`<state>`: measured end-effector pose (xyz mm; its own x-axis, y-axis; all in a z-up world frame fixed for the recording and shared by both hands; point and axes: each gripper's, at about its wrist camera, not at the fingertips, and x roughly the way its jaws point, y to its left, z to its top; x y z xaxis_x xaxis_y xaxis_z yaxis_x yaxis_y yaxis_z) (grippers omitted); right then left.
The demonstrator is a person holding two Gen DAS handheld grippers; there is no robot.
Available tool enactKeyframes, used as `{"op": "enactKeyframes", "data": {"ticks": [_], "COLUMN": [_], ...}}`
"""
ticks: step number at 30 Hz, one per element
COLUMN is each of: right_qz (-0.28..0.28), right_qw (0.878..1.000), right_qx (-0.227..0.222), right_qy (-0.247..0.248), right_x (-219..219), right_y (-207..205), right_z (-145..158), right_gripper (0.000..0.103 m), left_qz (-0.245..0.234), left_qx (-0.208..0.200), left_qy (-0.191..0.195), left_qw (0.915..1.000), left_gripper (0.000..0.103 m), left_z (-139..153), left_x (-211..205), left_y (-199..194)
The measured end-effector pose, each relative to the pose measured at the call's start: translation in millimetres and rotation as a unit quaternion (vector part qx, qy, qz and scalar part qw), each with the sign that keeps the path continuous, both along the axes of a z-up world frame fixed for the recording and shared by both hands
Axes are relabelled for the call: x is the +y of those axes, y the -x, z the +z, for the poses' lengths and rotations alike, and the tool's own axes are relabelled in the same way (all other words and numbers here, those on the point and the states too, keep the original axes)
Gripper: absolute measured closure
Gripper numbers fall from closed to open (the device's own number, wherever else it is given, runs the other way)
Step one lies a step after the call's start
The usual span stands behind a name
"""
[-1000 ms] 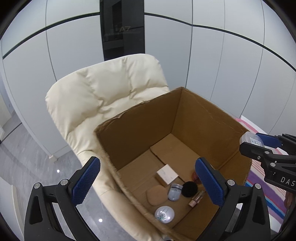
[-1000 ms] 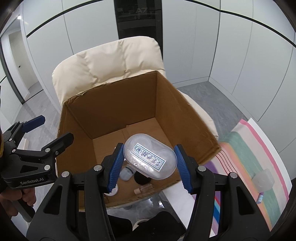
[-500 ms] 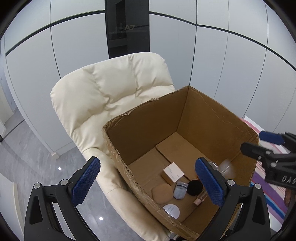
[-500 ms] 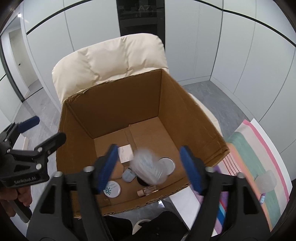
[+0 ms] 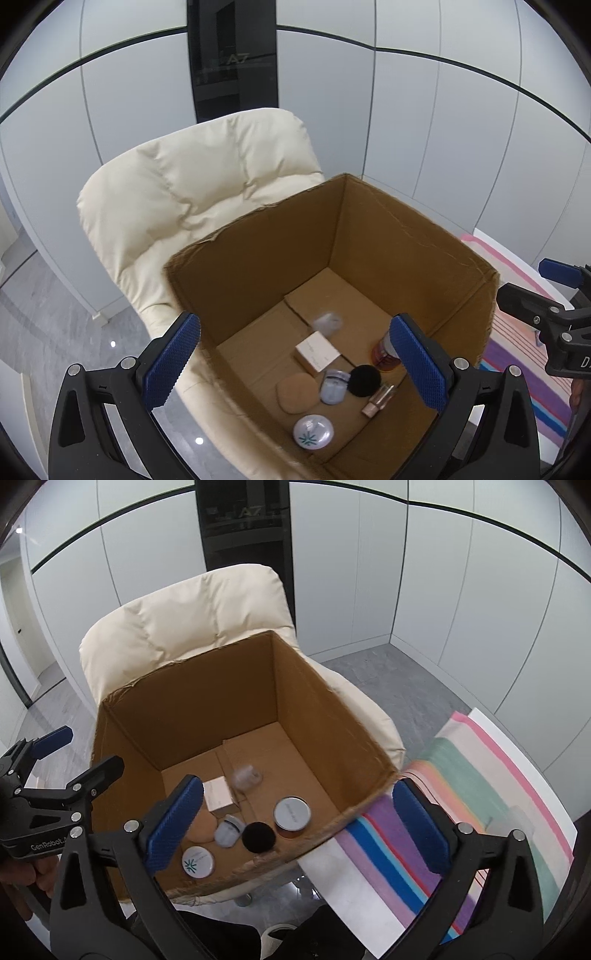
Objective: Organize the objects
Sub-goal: 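Move both open tools back from the box toward the clear box and spray bottle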
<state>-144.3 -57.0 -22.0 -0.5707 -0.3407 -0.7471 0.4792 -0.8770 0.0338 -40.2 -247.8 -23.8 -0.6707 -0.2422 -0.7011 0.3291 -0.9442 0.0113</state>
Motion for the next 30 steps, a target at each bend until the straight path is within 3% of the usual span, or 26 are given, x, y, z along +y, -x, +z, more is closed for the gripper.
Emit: {"op": "enactKeyframes", "data": {"ticks": [30], "right_qz": [-0.097], "right_qw": [0.995], "right_qx": [0.001], "right_qy": [-0.001], "right_x": [123.6], "right_y": [5.5], "right_z": [1.7], "right_gripper": [0.000], "left_qz": [-0.100], "left_qx": [-0.008], "left_qy": [0.001], "left_qw": [0.9949], "left_gripper": [0.000], "left_z": [-1.9], "left_x": [112.2], "left_y": [50.8]}}
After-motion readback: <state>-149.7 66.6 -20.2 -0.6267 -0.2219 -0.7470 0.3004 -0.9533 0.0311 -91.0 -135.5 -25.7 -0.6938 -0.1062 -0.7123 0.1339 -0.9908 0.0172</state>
